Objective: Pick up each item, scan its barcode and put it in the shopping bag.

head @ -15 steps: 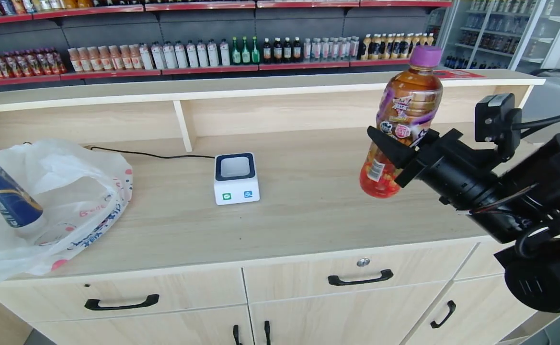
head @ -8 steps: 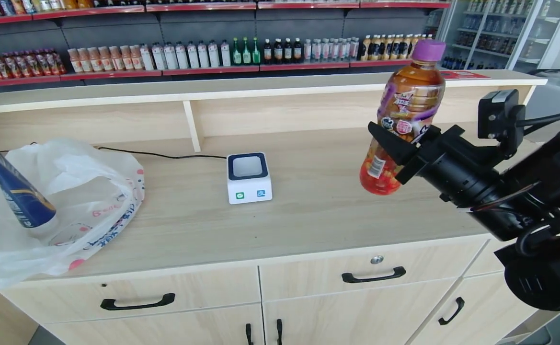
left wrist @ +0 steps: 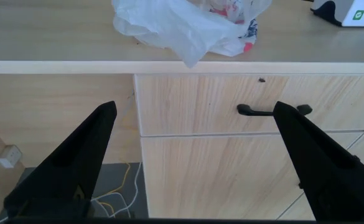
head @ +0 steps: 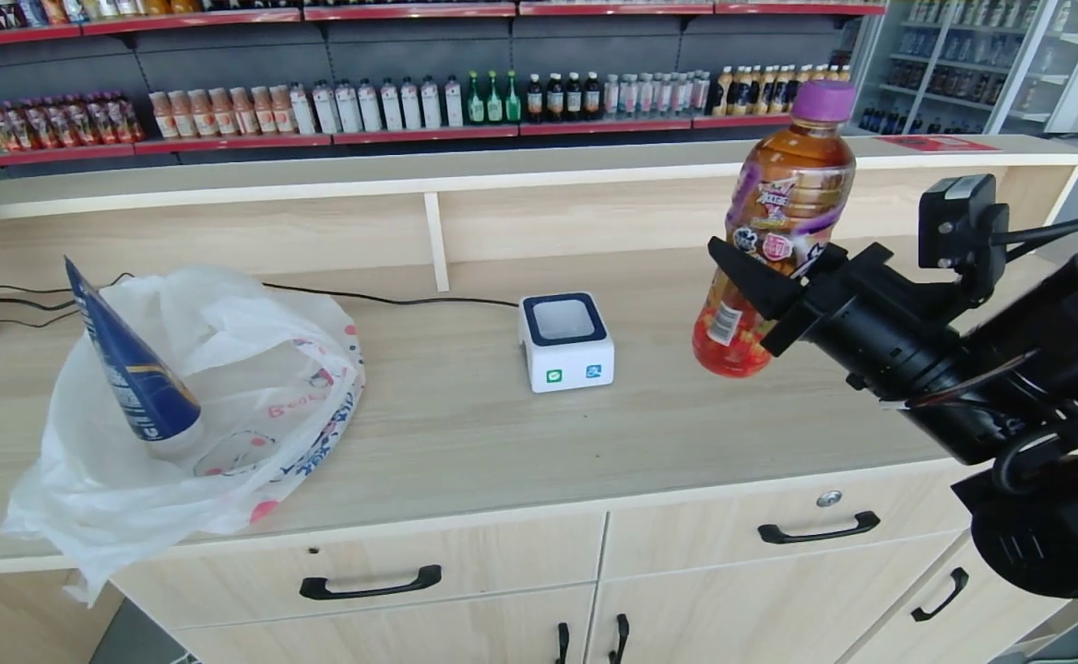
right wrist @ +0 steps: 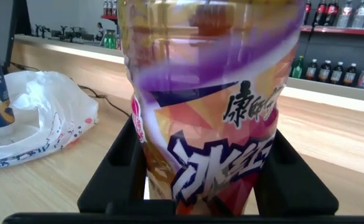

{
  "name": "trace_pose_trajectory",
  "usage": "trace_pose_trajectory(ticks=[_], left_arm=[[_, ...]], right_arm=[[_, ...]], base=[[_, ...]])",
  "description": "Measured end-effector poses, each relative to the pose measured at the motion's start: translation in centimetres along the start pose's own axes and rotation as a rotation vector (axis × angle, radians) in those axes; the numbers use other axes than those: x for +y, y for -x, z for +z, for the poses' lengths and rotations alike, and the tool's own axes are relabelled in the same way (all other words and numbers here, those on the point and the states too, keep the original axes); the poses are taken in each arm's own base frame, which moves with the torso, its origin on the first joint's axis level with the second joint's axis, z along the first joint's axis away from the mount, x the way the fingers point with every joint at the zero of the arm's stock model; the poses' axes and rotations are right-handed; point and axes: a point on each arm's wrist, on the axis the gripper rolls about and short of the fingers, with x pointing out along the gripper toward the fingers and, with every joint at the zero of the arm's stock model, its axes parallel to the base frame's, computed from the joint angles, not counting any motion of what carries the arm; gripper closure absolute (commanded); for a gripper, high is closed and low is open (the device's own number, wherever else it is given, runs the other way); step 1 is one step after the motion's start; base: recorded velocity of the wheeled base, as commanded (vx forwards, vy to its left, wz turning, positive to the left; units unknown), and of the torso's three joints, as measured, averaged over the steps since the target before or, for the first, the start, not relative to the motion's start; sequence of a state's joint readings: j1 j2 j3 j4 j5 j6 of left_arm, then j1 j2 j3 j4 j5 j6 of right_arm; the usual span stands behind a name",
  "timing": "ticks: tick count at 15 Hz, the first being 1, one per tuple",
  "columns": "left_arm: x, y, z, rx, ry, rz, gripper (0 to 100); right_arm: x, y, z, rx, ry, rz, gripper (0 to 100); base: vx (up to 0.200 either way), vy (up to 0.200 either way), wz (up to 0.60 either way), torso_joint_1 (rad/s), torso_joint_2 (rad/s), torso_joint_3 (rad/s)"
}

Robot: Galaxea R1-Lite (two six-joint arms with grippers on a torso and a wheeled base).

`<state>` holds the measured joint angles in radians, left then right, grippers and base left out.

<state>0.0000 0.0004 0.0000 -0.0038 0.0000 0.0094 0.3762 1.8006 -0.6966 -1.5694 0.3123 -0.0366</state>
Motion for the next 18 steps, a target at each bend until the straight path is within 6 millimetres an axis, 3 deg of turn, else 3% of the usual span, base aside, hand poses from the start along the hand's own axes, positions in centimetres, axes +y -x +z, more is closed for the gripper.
trace_pose_trajectory(ticks=[12, 18], left_arm=[[0.0, 0.0, 0.0, 0.000, -0.001, 0.000, 0], [0.0, 0.0, 0.0, 0.000, -0.001, 0.000, 0]], right_arm=[[0.0, -0.4, 0.1, -0.013, -0.002, 0.005, 100], [0.6, -1.7, -1.3, -0.007, -0.018, 0.036, 100]], base=[[0.000, 0.000, 0.00, 0.000, 0.00, 0.000], [0.000, 0.000, 0.00, 0.000, 0.00, 0.000]])
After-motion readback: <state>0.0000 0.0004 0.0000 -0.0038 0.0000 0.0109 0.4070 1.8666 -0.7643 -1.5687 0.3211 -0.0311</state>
